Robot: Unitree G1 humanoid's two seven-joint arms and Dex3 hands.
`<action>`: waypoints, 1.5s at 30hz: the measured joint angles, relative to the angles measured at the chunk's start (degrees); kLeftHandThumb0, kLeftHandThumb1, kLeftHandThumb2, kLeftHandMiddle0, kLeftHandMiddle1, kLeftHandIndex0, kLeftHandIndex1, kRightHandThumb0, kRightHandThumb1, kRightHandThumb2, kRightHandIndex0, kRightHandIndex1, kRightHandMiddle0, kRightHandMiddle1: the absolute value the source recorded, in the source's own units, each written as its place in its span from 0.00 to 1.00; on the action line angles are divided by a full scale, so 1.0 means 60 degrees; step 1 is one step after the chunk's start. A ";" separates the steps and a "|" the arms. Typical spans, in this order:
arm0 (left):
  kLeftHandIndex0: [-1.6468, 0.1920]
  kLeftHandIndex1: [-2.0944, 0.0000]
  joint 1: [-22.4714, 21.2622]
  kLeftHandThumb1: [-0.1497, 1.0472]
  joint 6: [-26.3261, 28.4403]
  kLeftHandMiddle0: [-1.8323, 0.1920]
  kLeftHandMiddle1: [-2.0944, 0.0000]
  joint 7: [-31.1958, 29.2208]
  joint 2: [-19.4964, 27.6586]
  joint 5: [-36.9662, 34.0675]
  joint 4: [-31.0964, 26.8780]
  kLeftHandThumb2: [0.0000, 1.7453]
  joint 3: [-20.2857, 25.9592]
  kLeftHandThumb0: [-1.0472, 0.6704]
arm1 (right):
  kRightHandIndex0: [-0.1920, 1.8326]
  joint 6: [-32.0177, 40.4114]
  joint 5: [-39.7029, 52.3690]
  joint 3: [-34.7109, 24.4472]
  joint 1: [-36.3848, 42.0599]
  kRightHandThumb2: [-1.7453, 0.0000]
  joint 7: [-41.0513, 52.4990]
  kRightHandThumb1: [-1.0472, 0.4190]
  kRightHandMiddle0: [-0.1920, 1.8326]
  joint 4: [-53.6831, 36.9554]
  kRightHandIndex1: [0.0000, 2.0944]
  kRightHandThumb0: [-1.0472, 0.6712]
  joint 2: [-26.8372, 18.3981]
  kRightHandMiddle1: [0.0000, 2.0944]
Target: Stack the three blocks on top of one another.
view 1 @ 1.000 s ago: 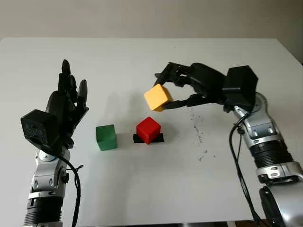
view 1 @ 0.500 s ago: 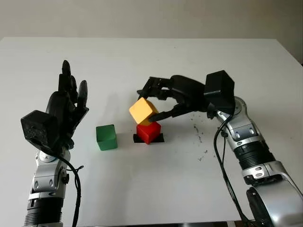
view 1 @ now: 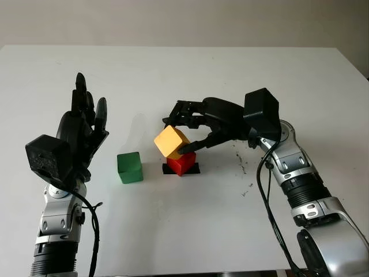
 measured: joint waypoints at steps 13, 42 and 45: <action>1.00 0.98 0.0004 1.00 -0.0006 1.00 0.98 0.0030 0.0000 0.0000 0.0000 0.32 0.0022 0.19 | 0.23 -0.0010 -0.0305 -0.0004 0.0103 0.97 -0.0342 0.06 0.24 0.0039 0.02 0.36 -0.0302 0.78; 0.99 0.97 0.0005 1.00 -0.0012 0.99 0.97 0.0040 0.0000 0.0012 0.0004 0.32 0.0066 0.19 | 0.24 -0.0045 -0.1349 0.0182 0.0254 0.97 -0.0730 0.07 0.24 -0.0298 0.03 0.33 -0.0567 0.67; 0.99 0.97 0.0005 1.00 -0.0012 0.99 0.97 0.0041 0.0000 0.0014 0.0003 0.31 0.0067 0.19 | 0.23 -0.0071 -0.1363 0.0182 0.0264 0.97 -0.0728 0.07 0.22 -0.0317 0.02 0.33 -0.0568 0.65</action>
